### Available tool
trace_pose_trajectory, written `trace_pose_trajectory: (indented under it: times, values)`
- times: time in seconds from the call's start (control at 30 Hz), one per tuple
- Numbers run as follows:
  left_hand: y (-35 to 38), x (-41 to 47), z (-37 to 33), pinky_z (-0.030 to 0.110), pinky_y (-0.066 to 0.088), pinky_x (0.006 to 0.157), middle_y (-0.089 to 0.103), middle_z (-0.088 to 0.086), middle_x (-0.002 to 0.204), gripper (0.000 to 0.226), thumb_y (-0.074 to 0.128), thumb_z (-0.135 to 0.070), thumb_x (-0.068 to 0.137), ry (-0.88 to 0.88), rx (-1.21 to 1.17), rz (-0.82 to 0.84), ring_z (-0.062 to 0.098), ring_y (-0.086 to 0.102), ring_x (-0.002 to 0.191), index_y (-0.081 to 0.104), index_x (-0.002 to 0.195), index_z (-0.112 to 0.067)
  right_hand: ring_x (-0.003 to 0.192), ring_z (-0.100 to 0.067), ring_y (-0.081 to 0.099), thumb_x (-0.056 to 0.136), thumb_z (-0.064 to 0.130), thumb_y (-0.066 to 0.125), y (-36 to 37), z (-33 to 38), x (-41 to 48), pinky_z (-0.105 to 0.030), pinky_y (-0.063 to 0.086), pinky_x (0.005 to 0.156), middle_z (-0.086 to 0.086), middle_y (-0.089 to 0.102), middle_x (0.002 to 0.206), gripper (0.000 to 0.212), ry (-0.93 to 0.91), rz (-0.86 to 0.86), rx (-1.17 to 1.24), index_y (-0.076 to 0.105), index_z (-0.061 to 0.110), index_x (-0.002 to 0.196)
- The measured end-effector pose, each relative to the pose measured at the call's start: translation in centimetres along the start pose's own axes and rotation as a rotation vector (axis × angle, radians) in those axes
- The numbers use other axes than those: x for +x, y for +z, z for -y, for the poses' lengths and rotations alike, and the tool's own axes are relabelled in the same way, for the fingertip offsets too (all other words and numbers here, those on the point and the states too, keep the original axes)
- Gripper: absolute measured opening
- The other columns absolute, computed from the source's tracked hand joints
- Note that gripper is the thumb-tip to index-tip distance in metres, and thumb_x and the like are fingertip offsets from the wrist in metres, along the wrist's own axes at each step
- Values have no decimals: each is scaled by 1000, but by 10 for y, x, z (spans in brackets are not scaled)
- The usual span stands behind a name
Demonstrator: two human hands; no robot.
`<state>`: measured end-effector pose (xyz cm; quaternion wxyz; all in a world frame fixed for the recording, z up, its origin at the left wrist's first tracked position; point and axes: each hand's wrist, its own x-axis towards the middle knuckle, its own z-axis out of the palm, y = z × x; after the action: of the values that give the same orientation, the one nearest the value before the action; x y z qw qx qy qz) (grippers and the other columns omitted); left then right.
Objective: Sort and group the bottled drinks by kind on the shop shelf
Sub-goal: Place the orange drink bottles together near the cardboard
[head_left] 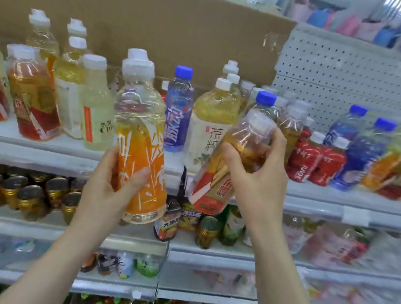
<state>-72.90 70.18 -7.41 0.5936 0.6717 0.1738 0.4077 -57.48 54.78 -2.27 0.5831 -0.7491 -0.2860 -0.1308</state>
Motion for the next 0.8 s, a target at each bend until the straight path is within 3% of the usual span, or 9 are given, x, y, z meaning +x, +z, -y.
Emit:
trace_pose_trajectory:
  times: [0.1, 0.23, 0.37, 0.43, 0.53, 0.8]
  values:
    - [30, -1, 3, 38, 57, 87, 72, -10, 115, 61, 71, -59, 72, -8, -24, 55, 10, 70, 102, 57, 124, -33, 102, -3, 66, 83, 49, 76, -41, -23, 1, -42, 54, 96, 19, 66, 114, 72, 54, -74, -42, 38, 38, 144]
    - [67, 4, 4, 31, 58, 81, 72, -13, 112, 48, 75, -55, 77, -11, -17, 102, 9, 70, 101, 57, 118, -37, 97, 6, 59, 87, 44, 75, -89, -46, 28, -35, 49, 99, 33, 55, 108, 73, 72, -134, -111, 35, 34, 147]
    - [100, 12, 1, 23, 59, 78, 70, -17, 114, 52, 75, -54, 79, 2, -2, 101, 3, 68, 102, 55, 124, -35, 116, -16, 61, 87, 45, 75, -112, -70, 76, -46, 48, 106, 7, 60, 134, 77, 68, -128, -180, 32, 31, 150]
    - [113, 16, 1, 24, 59, 80, 70, -17, 116, 53, 75, -51, 82, 6, -2, 82, 3, 68, 104, 54, 128, -34, 125, -21, 58, 87, 45, 74, -115, -81, 102, -45, 45, 108, 1, 58, 142, 79, 55, -88, -234, 30, 29, 152]
    - [128, 19, 4, 21, 58, 79, 70, -15, 117, 54, 75, -44, 82, 15, -4, 47, 5, 68, 105, 54, 130, -32, 129, -25, 56, 88, 41, 75, -110, -96, 129, -41, 44, 106, -2, 55, 146, 80, 32, -13, -283, 31, 25, 153]
    - [148, 18, 8, 20, 58, 76, 71, -15, 114, 43, 73, -40, 85, 12, 9, -53, 6, 69, 103, 56, 123, -34, 123, -23, 60, 87, 46, 74, -83, -128, 162, -51, 51, 102, -1, 58, 140, 78, -34, 110, -307, 31, 28, 149]
